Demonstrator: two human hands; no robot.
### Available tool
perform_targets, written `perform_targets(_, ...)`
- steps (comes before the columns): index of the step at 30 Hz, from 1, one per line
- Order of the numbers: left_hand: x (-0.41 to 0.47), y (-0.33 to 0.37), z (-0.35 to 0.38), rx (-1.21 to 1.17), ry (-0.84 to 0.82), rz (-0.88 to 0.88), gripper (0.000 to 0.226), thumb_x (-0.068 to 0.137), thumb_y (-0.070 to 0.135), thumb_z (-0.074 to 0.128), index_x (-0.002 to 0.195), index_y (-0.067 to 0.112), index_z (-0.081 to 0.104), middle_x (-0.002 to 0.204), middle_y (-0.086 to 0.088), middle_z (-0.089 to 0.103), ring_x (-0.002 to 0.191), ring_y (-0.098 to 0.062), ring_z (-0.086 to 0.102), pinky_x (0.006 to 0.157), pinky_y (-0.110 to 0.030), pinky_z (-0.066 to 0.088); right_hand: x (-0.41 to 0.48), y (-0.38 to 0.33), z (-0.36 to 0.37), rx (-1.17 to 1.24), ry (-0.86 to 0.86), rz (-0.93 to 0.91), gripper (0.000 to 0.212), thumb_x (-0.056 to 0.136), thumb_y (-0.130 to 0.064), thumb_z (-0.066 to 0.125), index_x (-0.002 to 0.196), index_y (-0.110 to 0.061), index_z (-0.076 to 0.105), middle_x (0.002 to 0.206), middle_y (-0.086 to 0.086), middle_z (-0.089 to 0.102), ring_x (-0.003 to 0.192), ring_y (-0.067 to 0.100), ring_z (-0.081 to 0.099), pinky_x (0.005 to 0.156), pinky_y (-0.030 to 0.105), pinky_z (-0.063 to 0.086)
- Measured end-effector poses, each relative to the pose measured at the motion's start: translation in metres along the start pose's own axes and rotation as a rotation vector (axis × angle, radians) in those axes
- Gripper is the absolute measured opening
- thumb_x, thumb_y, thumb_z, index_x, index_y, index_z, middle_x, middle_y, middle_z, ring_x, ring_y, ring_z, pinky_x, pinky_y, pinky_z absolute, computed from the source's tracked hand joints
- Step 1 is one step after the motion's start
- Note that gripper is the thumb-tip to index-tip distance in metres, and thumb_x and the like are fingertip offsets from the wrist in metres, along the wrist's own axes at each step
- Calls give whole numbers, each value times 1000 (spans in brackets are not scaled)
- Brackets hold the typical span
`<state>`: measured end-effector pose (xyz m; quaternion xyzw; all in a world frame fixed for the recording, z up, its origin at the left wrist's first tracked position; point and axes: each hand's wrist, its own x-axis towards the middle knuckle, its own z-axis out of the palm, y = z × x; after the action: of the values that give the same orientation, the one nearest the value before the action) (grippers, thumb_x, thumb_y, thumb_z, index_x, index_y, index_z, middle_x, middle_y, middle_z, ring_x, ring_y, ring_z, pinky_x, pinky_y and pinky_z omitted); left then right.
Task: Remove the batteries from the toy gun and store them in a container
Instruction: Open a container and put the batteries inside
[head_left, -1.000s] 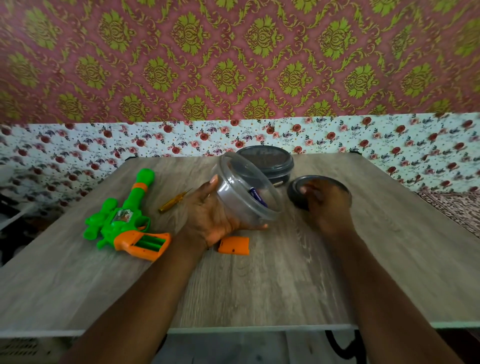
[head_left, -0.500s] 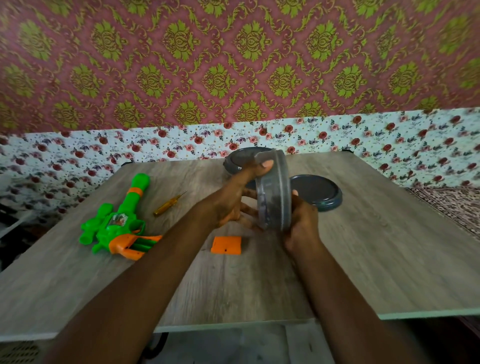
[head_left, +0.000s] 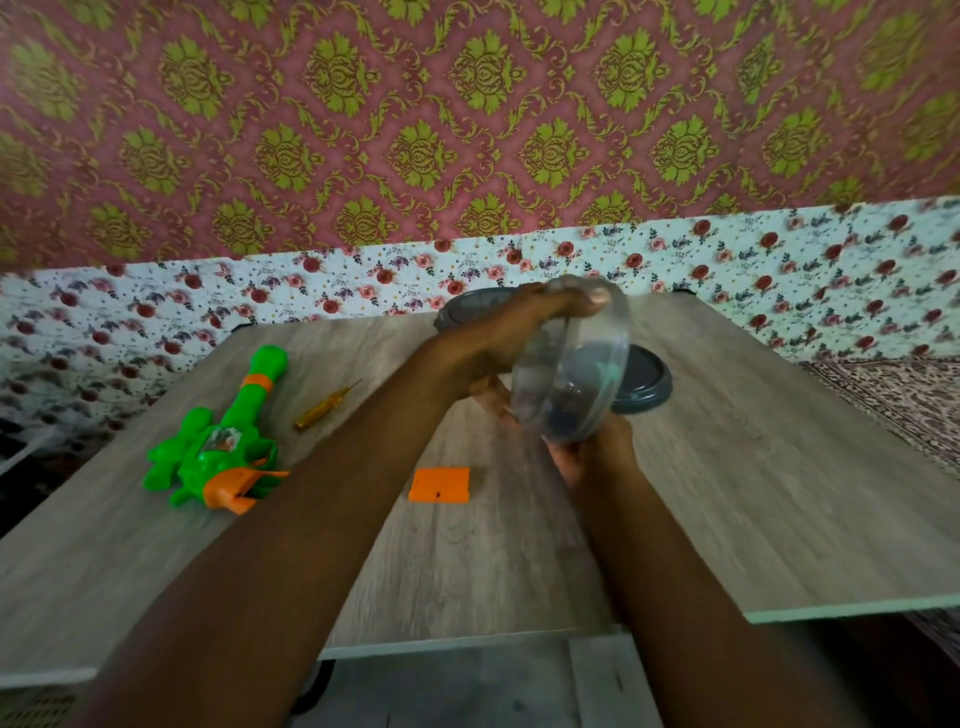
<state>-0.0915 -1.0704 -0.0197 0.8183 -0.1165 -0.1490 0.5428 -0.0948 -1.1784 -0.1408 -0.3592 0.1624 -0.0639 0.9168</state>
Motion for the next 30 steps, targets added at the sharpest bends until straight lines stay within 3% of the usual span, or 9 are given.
perform_targets(2, 2, -17, -14, -182, -3, -97, 72, 83, 59, 72, 143, 24, 54, 136, -16, 60, 114, -47, 65, 85, -72, 57, -5, -1, 1, -70, 81, -39, 22, 92, 11, 55, 113, 14, 64, 113, 34, 68, 108, 48, 68, 98, 59, 55)
perform_targets(5, 0, -49, -36, -552, -106, -101, 66, 74, 42, 74, 135, 19, 66, 131, -17, 63, 117, -50, 63, 94, -87, 40, 0, 3, 3, -211, 148, -131, 19, 87, 11, 67, 78, -5, 71, 84, 17, 74, 87, 33, 72, 94, 55, 59)
perform_targets(7, -2, -66, -43, -736, -121, -37, 43, 81, 40, 61, 116, 18, 77, 115, -11, 68, 107, -39, 65, 100, -82, 39, 2, 6, 5, -353, 207, -218, 14, 83, -1, 79, 77, -13, 75, 81, 9, 76, 83, 24, 73, 91, 49, 61)
perform_targets(9, -2, -77, -48, -812, -59, -46, 44, 91, 50, 55, 109, 18, 78, 116, -12, 68, 106, -37, 66, 104, -72, 43, 5, 7, 5, -492, 270, -297, 9, 82, -10, 83, 86, -16, 78, 85, 4, 76, 84, 18, 73, 91, 42, 61)
perform_targets(11, -2, -81, -50, -778, -23, -83, 54, 87, 59, 62, 116, 16, 77, 120, -15, 72, 111, -40, 67, 103, -76, 42, 5, 8, 6, -565, 278, -329, 12, 85, -12, 82, 96, -16, 78, 90, 2, 77, 85, 16, 72, 91, 40, 61)
perform_targets(17, 0, -72, -48, -620, 149, -210, 32, 89, 28, 64, 116, 13, 70, 115, -15, 72, 111, -38, 69, 99, -72, 50, 5, 4, 4, -665, 349, -389, 10, 89, -16, 76, 79, -19, 76, 77, 3, 74, 76, 17, 69, 84, 39, 61)
perform_targets(20, 0, -74, -49, -643, 253, -256, 21, 91, 25, 56, 105, 13, 65, 110, -17, 68, 108, -38, 66, 99, -62, 54, 5, -1, 1, -565, 411, -372, 17, 88, -13, 77, 74, -22, 72, 74, 0, 71, 78, 18, 71, 82, 39, 62)
perform_targets(26, 0, -93, -43, -676, 334, -280, 16, 102, 31, 55, 97, 16, 60, 108, -18, 71, 99, -36, 71, 72, -52, 60, 1, -7, 4, -216, 418, -234, 12, 91, -2, 73, 86, -12, 71, 88, 11, 76, 71, 16, 75, 72, 34, 65)
perform_targets(30, 10, -109, -40, -535, 480, -261, 44, 107, 49, 47, 119, 9, 61, 115, -21, 67, 101, -37, 71, 62, -49, 63, -2, -13, 2, -90, 361, -252, 13, 92, 1, 72, 104, -3, 72, 82, 12, 74, 57, 12, 68, 55, 23, 58)
